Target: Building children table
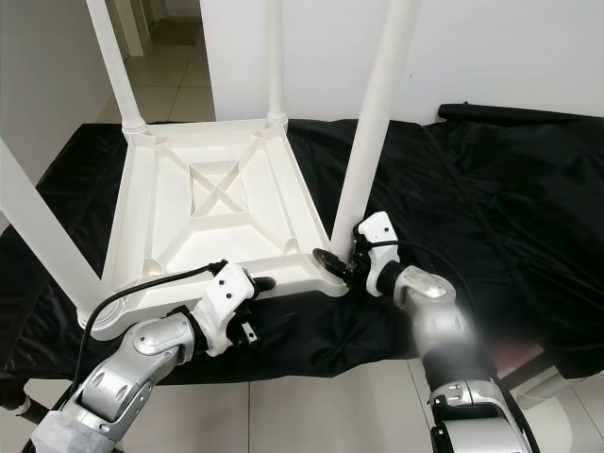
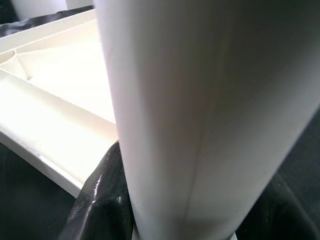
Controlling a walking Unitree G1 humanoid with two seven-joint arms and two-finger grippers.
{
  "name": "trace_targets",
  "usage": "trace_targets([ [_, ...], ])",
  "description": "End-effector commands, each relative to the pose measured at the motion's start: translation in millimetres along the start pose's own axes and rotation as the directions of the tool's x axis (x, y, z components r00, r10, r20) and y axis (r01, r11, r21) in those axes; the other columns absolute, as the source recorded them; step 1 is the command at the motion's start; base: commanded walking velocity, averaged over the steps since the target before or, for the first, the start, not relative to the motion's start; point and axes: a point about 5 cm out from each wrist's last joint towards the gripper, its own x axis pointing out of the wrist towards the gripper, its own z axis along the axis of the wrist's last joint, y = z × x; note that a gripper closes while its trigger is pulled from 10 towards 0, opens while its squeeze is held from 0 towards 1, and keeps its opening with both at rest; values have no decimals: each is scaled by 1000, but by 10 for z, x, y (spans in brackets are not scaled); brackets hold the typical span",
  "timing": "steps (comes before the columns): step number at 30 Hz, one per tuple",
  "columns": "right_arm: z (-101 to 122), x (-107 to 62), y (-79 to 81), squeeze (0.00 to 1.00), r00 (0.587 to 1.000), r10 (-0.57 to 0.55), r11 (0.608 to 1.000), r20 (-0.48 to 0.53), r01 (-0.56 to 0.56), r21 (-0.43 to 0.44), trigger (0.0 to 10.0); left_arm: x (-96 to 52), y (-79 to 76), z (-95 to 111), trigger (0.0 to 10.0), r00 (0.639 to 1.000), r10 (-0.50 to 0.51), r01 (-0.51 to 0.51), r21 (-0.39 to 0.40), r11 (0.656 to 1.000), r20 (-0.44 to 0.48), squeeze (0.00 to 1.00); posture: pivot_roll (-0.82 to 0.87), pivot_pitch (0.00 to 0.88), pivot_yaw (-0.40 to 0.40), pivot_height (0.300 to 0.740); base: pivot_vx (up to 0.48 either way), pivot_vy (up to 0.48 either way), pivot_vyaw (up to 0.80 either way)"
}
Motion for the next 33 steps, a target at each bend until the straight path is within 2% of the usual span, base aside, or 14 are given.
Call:
trace_targets([
  [1,-24,4,8,0,1000,19,1000,-20,-19,-15,0,-6,-23,11,10000,1000,-30,30,5,1000,-2,0,52,0,-18,740,0,0,0],
  [3,-47,-8,13,0,1000,14,1000,-22,-14,-6,10000,-11,-24,11,10000,1000,-31,31,7,1000,-2,0,51,0,-14,740,0,0,0],
  [7,-55,-19,4,0,1000,2,1000,-17,-2,-1,10000,-15,-11,23,10000,1000,-30,30,8,1000,-1,0,50,0,-12,740,0,0,0],
  [14,-29,2,47,0,990,-137,990,35,136,19,10000,-29,21,21,10000,999,-32,32,15,999,-8,0,38,0,1,740,0,0,0],
  [16,7,31,140,0,965,-251,967,69,248,49,10000,-40,28,18,10000,999,-32,32,14,999,-10,0,30,7,6,740,0,0,0],
  [18,7,31,140,0,965,-251,967,69,248,49,10000,-40,28,18,10000,999,-32,32,14,999,-10,0,30,7,6,740,0,0,0],
  [21,26,23,255,0,924,-374,927,85,369,69,10000,-58,41,8,10000,1000,-28,28,11,1000,-14,0,25,10,7,740,0,0,0],
  [25,25,17,270,0,915,-395,918,83,392,56,10000,-61,44,4,10000,1000,-28,28,12,1000,-15,0,25,10,7,740,0,0,0],
  [27,1,20,366,0,847,-527,847,74,516,125,10000,-73,77,2,10000,1000,-17,17,11,1000,-14,0,12,16,8,740,0,0,0],
  [28,1,20,366,0,847,-527,847,74,516,125,10000,-73,77,2,10000,1000,-17,17,11,1000,-14,0,12,16,8,740,0,0,0],
  [29,-11,20,419,0,809,-585,806,61,571,156,10000,-78,94,3,10000,1000,-11,11,11,1000,-13,0,12,16,8,740,0,0,0],
  [30,-11,20,419,0,809,-585,806,61,571,156,10000,-78,94,3,10000,1000,-11,11,11,1000,-13,0,12,16,8,740,0,0,0],
  [32,-50,96,602,0,745,-667,733,34,646,214,10000,-75,147,24,10000,1000,9,-9,16,1000,-5,0,9,18,9,740,0,0,0],
  [33,-50,96,602,0,745,-667,733,34,646,214,10000,-75,147,24,10000,1000,9,-9,16,1000,-5,0,9,18,9,740,0,0,0],
])
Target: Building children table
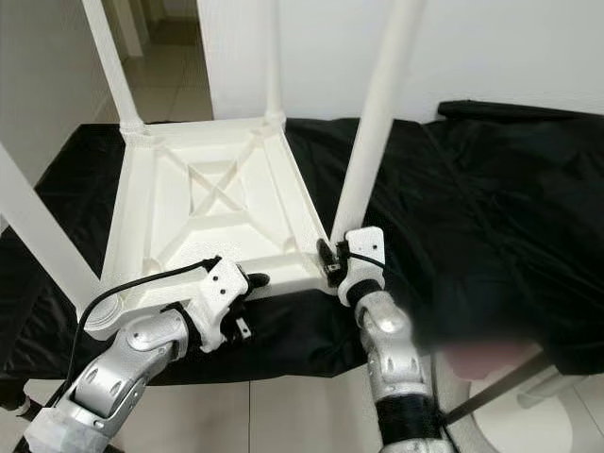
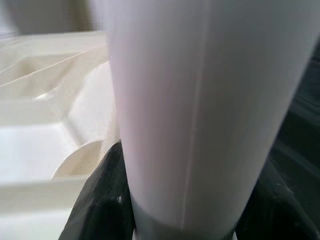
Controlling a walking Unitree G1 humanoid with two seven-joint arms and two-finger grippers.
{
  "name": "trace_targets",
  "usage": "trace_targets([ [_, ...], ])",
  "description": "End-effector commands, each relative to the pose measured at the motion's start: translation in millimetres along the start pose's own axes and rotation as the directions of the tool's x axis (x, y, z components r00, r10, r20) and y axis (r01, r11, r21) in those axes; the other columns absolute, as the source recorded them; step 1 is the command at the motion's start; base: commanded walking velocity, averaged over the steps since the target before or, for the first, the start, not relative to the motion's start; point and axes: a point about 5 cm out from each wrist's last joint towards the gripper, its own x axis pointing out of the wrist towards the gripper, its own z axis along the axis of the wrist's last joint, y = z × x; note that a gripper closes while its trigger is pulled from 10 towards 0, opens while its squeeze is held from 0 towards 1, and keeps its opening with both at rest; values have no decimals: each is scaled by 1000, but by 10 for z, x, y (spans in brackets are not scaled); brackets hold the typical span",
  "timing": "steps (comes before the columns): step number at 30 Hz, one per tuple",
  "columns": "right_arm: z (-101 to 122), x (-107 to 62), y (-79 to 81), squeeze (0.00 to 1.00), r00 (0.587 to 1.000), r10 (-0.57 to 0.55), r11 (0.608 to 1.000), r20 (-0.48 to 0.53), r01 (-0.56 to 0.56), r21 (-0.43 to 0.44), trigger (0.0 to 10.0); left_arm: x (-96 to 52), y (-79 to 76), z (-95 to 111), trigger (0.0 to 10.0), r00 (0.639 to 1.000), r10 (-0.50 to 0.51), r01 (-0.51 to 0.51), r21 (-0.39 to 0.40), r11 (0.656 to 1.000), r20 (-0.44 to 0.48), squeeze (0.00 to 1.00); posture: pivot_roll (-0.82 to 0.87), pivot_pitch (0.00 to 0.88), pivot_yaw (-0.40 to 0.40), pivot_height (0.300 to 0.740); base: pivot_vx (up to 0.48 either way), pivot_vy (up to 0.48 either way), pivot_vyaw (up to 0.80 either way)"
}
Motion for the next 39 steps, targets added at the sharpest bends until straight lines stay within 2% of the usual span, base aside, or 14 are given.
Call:
trace_targets([
  [1,-54,-32,7,0,999,-45,999,-20,45,3,10000,-14,43,14,10000,1000,-5,5,1,1000,7,0,9,18,9,740,0,0,0],
  [5,-54,-47,122,8,998,-56,998,-22,56,12,10000,-12,75,35,10000,1000,2,-2,1,1000,16,0,-1,24,16,740,0,0,0],
  [6,-9,-43,116,1000,1000,10,1000,-6,-10,12,10000,-18,73,52,10000,1000,-6,6,-10,1000,28,0,-5,25,19,740,0,0,0],
  [13,49,-38,62,1000,998,61,998,20,-61,-17,10000,-12,50,65,10000,999,-10,11,-27,1000,41,0,-6,24,8,740,0,0,0],
  [14,77,-37,47,0,995,95,995,27,-94,-27,10000,-18,28,66,10000,999,-25,27,-36,999,47,0,-8,22,12,740,0,0,0],
  [20,120,-34,-8,0,983,183,982,27,-181,-50,10000,1,1,67,10000,998,-43,44,-34,998,46,0,3,27,-1,740,0,0,0],
  [21,127,-42,-38,0,963,270,961,25,-267,-75,10000,-21,-33,54,10000,997,-58,60,-41,997,43,0,-1,27,5,740,0,0,0],
  [22,127,-42,-38,0,963,270,961,25,-267,-75,10000,-21,-33,54,10000,997,-58,60,-41,997,43,0,-1,27,5,740,0,0,0],
  [24,115,-46,-111,0,894,448,887,-12,-446,-121,10000,-120,-62,-3,10000,995,-94,95,-50,994,17,0,-3,26,9,740,0,0,0],
  [33,103,61,-199,0,814,574,792,-93,-580,-192,10000,-125,-27,30,10000,994,-112,113,-34,993,11,0,9,13,34,740,0,0,0],
  [36,94,84,-219,0,807,581,782,-108,-590,-200,10000,-115,-44,33,10000,993,-119,120,-34,992,12,0,13,10,34,740,0,0,0],
  [37,82,104,-240,0,802,585,774,-122,-596,-214,9098,-108,-64,32,10000,992,-125,125,-34,992,13,0,14,9,35,740,0,0,0],
  [38,82,104,-240,0,802,585,774,-122,-596,-214,9098,-108,-64,32,10000,992,-125,125,-34,992,13,0,14,9,35,740,0,0,0],
  [39,67,113,-267,0,798,588,767,-135,-603,-221,0,-104,-80,38,10000,992,-127,128,-35,991,14,0,18,4,33,740,0,0,0],
])
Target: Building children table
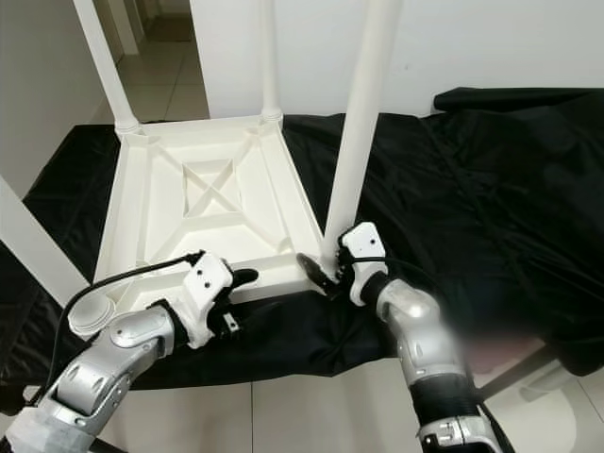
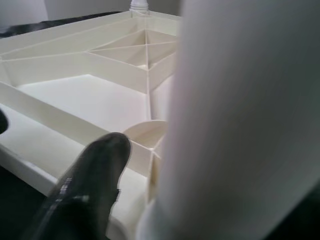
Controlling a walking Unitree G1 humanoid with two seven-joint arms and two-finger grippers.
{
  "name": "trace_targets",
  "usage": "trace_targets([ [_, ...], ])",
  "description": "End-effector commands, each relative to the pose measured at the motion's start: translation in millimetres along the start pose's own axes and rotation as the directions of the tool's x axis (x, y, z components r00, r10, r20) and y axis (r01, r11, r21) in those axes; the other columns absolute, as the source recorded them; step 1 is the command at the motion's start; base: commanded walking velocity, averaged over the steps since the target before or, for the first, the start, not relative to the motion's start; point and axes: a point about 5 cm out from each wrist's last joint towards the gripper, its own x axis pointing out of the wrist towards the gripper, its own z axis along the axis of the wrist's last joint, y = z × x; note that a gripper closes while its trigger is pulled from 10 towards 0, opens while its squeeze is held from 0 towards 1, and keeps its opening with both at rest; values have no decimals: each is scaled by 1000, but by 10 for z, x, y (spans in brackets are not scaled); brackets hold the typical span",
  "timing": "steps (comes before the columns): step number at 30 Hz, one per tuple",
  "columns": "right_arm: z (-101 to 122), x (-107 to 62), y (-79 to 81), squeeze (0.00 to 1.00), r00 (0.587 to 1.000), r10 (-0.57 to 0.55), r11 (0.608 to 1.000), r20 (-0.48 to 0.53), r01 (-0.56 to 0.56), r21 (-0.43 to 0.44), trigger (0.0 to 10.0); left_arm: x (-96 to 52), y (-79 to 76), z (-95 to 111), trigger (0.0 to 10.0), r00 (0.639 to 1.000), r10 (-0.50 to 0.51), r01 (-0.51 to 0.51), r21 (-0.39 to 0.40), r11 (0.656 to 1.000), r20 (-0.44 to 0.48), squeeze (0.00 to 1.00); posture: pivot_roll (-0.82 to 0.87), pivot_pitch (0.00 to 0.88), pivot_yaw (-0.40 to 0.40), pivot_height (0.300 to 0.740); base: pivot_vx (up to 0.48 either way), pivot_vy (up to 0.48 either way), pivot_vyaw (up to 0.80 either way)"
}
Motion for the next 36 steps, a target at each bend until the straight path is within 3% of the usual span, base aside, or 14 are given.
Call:
trace_targets([
  [1,-85,-21,4,0,999,34,999,-42,-35,-11,0,1,-104,14,10000,993,-120,120,0,993,-1,0,27,10,28,740,0,0,0],
  [6,-126,-50,1,0,998,39,999,-53,-39,4,0,-4,-113,19,10000,993,-121,121,-2,993,-1,0,27,10,28,740,0,0,0],
  [7,-145,-86,23,0,998,30,999,-48,-28,38,0,-8,-126,19,10000,993,-119,119,-3,993,-1,0,37,17,13,740,0,0,0],
  [8,-147,-98,24,0,999,13,999,-44,-10,50,3922,-10,-127,19,10000,993,-117,117,-3,993,-1,0,37,17,13,740,0,0,0],
  [9,-147,-98,24,0,999,13,999,-44,-10,50,3922,-10,-127,19,10000,993,-117,117,-3,993,-1,0,37,17,13,740,0,0,0],
  [10,-143,-105,16,0,999,-11,998,-40,13,57,10000,-12,-121,21,10000,994,-111,111,-3,994,1,0,39,17,11,740,0,0,0],
  [17,-124,-107,-13,0,995,-101,992,-19,102,80,10000,-3,-112,31,10000,995,-99,99,-7,995,8,0,34,27,2,740,0,0,0],
  [21,-139,-70,100,0,972,-233,968,-8,233,89,10000,14,-115,32,10000,996,-93,94,-10,996,11,0,31,31,-1,740,0,0,0],
  [24,-142,-68,105,0,968,-250,963,-8,250,102,10000,14,-117,32,10000,996,-93,93,-11,996,12,0,31,31,-1,740,0,0,0],
  [28,-130,-67,150,0,937,-348,931,-14,347,114,10000,15,-136,22,10000,996,-93,93,-16,996,12,0,28,39,-8,740,0,0,0],
  [33,-80,19,358,0,899,-438,873,8,423,244,10000,30,-157,13,10000,996,-86,86,-22,996,14,0,24,57,-16,740,0,0,0],
  [36,-47,57,431,0,872,-489,845,13,471,253,10000,34,-135,44,10000,997,-73,74,-35,997,33,0,24,61,-16,740,0,0,0],
])
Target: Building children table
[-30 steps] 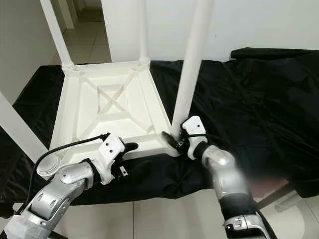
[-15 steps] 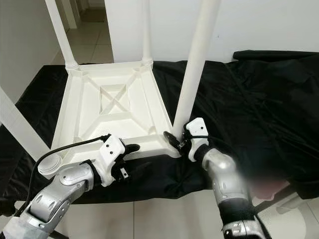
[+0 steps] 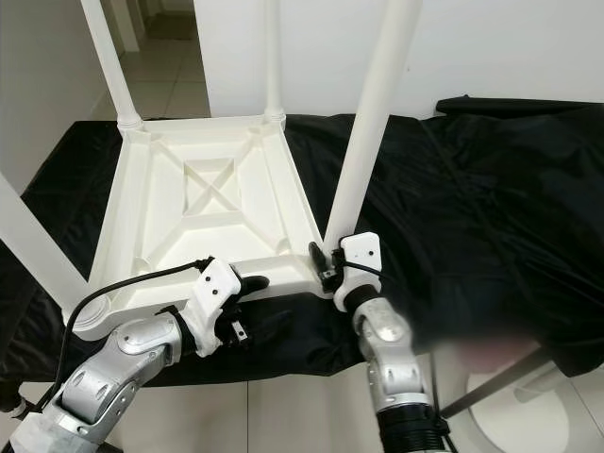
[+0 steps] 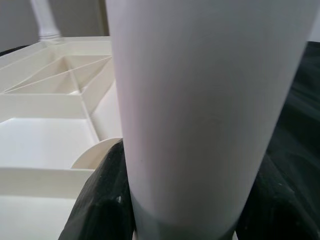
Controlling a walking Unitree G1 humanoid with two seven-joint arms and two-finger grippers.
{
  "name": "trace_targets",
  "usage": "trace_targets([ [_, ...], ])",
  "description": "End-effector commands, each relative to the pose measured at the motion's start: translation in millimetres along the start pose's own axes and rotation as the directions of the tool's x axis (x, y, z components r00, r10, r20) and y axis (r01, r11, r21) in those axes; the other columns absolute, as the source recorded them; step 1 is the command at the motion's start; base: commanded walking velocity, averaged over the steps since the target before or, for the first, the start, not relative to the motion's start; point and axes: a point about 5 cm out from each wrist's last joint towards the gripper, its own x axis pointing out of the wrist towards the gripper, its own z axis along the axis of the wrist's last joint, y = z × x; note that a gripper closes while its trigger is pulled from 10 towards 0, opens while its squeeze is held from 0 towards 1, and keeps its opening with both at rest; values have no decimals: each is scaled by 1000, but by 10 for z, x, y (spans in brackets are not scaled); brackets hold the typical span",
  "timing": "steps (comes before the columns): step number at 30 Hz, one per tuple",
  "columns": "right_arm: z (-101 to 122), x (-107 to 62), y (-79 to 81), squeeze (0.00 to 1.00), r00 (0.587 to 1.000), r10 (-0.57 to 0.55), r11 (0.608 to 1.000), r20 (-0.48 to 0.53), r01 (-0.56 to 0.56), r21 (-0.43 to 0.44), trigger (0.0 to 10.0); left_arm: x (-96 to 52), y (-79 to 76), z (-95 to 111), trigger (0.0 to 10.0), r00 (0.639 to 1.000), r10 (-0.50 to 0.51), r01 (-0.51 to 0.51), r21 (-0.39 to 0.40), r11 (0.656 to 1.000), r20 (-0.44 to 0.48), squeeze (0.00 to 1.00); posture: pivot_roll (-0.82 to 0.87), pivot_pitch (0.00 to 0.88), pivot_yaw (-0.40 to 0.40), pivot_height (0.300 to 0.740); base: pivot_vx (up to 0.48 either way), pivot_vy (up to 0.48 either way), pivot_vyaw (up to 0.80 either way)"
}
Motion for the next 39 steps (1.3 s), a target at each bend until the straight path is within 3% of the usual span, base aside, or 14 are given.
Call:
trace_targets([
  [1,-41,-20,56,0,996,-83,996,-14,83,39,10000,-9,24,31,10000,1000,-9,9,-4,1000,8,0,25,63,-19,740,0,0,0],
  [4,-44,-55,115,0,979,-203,975,-21,204,91,10000,-4,101,73,10000,999,26,-25,-10,1000,27,0,22,62,-17,740,0,0,0],
  [6,-47,-64,122,0,975,-221,970,-25,222,101,10000,-4,111,80,10000,999,30,-30,-13,999,31,0,22,62,-17,740,0,0,0],
  [10,-49,-71,215,0,976,-216,968,-35,219,127,10000,-1,110,89,10000,999,31,-31,-16,999,35,0,21,63,-14,740,0,0,0],
  [15,-28,-69,270,0,985,-170,980,-22,172,97,10000,2,65,89,10000,999,24,-23,-22,999,37,0,35,61,-21,740,0,0,0],
  [16,-26,-68,264,1000,986,-164,981,-18,165,102,10000,0,67,88,10000,999,25,-25,-21,999,36,0,38,61,-22,740,0,0,0],
  [19,5,-63,256,1000,993,-121,984,-5,120,128,10000,-10,76,90,10000,999,29,-28,-19,999,36,0,39,58,-29,740,0,0,0],
  [20,37,-63,266,812,999,-49,989,3,48,139,10000,-13,74,90,10000,999,29,-28,-20,999,36,0,36,56,-36,740,0,0,0],
  [22,51,-68,275,812,1000,-11,990,6,10,138,10000,-13,71,88,10000,999,28,-27,-20,999,36,0,36,56,-36,740,0,0,0],
  [23,71,-76,234,0,1000,28,992,12,-30,121,10000,-4,67,85,10000,999,26,-26,-19,999,36,0,34,52,-45,740,0,0,0],
  [27,98,-90,168,0,997,77,993,19,-78,88,10000,9,56,83,10000,999,23,-23,-17,1000,37,0,32,47,-51,740,0,0,0],
  [29,82,-106,106,0,979,202,978,-3,-202,47,10000,39,38,87,10000,999,17,-17,-14,1000,42,0,31,35,-53,740,0,0,0],
  [33,71,-104,67,0,969,246,969,-16,-245,29,10000,54,29,88,10000,999,13,-12,-12,1000,43,0,33,30,-54,740,0,0,0],
  [39,39,2,-193,0,937,341,938,-74,-345,-43,10000,115,-7,93,10000,999,-16,16,6,1000,40,0,32,13,-40,740,0,0,0],
])
